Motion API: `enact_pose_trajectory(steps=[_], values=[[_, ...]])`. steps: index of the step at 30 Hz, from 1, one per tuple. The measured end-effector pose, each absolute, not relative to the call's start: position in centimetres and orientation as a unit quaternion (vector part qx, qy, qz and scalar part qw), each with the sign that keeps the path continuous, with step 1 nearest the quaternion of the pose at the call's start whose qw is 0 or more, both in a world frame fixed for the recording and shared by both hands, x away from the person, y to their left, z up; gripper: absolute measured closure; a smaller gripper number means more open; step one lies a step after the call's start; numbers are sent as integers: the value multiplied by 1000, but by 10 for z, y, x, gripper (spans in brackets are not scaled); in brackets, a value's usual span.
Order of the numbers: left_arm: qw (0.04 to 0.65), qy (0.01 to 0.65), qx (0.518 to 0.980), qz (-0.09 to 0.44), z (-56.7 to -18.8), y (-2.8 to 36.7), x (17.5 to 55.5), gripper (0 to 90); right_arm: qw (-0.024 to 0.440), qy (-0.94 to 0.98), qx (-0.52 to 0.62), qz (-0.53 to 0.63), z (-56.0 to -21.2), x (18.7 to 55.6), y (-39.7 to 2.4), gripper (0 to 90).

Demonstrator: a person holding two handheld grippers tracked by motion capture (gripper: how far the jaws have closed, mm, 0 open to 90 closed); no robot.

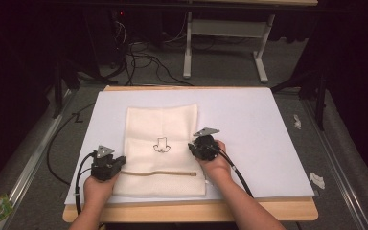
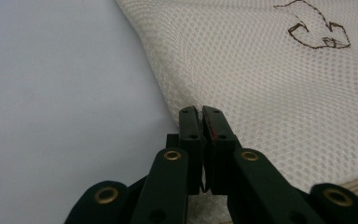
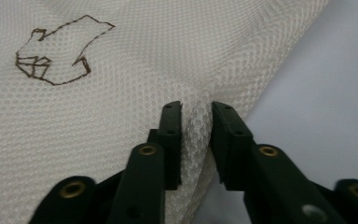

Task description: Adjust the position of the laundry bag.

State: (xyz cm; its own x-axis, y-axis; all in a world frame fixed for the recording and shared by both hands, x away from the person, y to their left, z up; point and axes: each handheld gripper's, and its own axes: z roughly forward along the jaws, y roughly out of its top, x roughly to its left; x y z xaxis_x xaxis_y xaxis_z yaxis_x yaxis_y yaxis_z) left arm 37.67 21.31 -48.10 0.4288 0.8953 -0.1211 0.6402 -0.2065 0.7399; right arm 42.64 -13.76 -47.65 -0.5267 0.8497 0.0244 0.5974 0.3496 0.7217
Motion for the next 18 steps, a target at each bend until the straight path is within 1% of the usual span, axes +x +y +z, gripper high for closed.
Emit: enact_pose_trajectory(steps=[2, 9, 18], values=[[376, 502, 760, 170, -479, 210, 375, 878, 180, 803, 446, 352, -474, 422, -143, 849], [386, 471, 774, 174, -474, 188, 371, 878, 195, 798, 446, 355, -470, 414, -164, 858], [388, 425, 800, 168, -474, 144, 375, 878, 202, 782, 475, 349, -469, 409, -211, 855]])
